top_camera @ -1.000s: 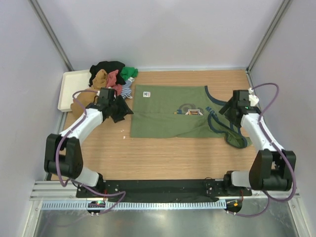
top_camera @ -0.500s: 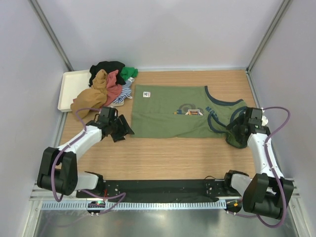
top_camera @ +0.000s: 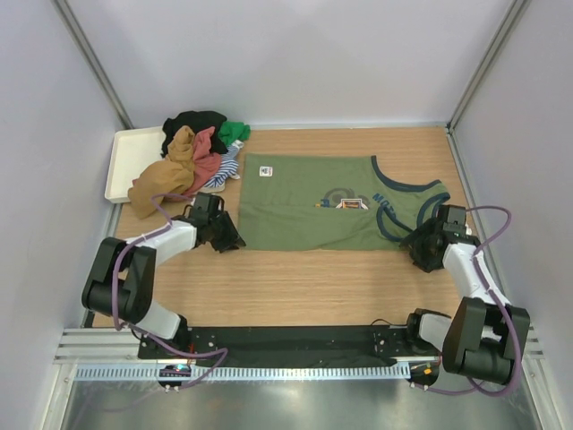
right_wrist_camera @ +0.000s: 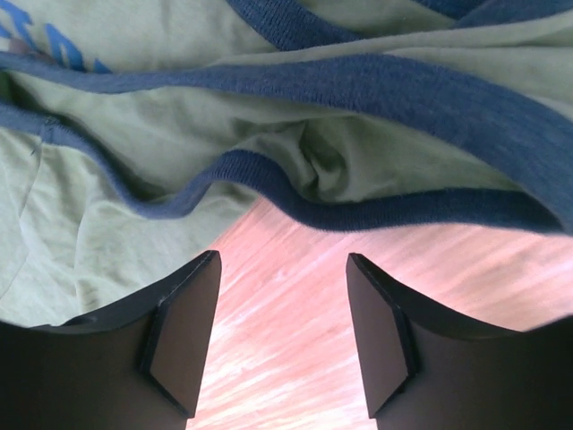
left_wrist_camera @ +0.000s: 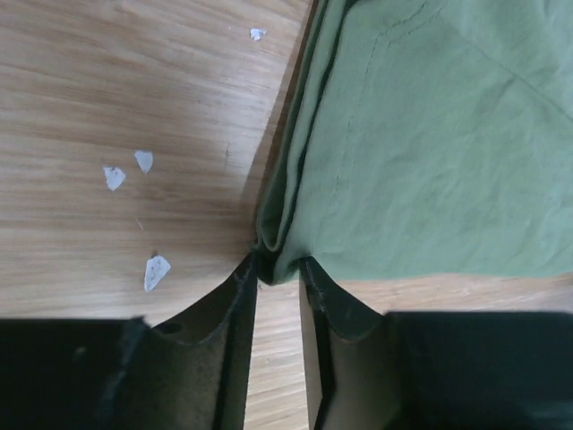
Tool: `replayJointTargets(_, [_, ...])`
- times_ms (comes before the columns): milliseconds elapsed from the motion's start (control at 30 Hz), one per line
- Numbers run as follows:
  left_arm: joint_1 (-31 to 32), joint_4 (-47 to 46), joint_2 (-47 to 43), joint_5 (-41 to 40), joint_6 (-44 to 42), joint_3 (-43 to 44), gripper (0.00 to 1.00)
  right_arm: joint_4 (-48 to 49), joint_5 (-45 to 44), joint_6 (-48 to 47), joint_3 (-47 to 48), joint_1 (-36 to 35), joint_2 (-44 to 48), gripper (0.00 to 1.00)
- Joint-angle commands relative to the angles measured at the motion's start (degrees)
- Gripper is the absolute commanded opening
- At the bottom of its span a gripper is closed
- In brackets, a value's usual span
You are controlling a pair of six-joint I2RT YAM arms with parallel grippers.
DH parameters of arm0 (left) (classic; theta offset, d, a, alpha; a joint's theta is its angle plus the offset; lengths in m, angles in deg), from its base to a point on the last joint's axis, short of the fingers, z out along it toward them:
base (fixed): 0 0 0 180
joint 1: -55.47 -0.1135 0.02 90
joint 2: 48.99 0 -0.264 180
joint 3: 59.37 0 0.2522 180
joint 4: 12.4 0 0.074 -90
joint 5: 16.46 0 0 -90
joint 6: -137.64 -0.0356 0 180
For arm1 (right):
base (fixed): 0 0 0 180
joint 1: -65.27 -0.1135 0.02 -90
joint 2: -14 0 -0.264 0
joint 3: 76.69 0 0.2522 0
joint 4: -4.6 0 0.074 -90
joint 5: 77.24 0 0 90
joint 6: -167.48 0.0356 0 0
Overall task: Fold and stack the tank tops
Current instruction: Fold the tank top
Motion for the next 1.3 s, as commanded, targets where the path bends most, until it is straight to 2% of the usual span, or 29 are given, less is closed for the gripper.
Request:
replayJointTargets(0, [-0.03,-2.46,2.29,-4.32,-0.69,1.21,0.26,6.81,2.03,2.43,-0.91,-0.29,-2.75,0.63])
replayJointTargets(33, [-0.12,-2.64,2.90,-4.50,-0.96,1.83,0.22,7.70,2.29,3.22,-1.00,-0.55,-3.46,0.62])
replayJointTargets(67, [-0.38,-2.64,3.08,-4.76,-1.22,2.18,0.12,8.32,2.47,3.66,-0.91,-0.90,-3.99,0.62])
replayJointTargets(167, [-2.66,-1.94,2.74,-5.11,-1.84,2.62,0.01,8.41,0.19,4.81,-0.03,-2.48,-5.84,0.61])
replayJointTargets(200, [-3.63,-1.85,2.21,-4.68,-1.92,2.45,0.00,7.80,-2.16,5.07,0.06,-2.57,-6.01,0.61])
replayJointTargets(333, [-9.07,-1.15,0.01,-3.36,-2.80,1.66,0.00,8.06,-8.07,4.90,-0.03,-2.57,-6.89,0.57])
replayJointTargets(667, [-11.02,-2.29,1.41,-3.27,-3.51,1.66,0.00,4.82,-18.27,3.05,4.10,-1.00,-10.76,0.55])
replayJointTargets(733, [-11.37,-2.47,1.24,-3.36,-3.77,1.39,0.00,4.46,-18.71,2.44,5.85,0.41,-10.85,0.59])
replayJointTargets(833, [-11.28,-2.55,0.80,-3.44,-3.86,1.39,0.00,3.58,-19.50,1.04,8.92,1.12,-11.29,0.70])
replayJointTargets(900, [-11.37,-2.90,0.71,-3.01,-3.95,1.39,0.00,2.61,-20.03,1.03,10.69,1.20,-11.38,0.73])
replayJointTargets(1000, [-11.28,-3.43,0.71,-1.95,-3.86,1.22,0.00,2.61,-20.64,1.56,11.48,1.20,-11.29,0.73])
replayJointTargets(1067, [-11.37,-3.69,1.06,-1.69,-3.86,1.22,0.00,1.74,-21.78,2.08,11.57,1.20,-12.25,0.67])
replayJointTargets(1200, [-11.37,-3.96,0.71,-1.68,-3.86,0.78,0.00,2.61,-22.50,3.49,10.69,2.43,-13.66,0.26])
replayJointTargets(1267, [-11.37,-3.96,0.62,-1.77,-3.86,0.69,0.00,3.31,-22.40,4.37,9.90,2.87,-14.01,0.16])
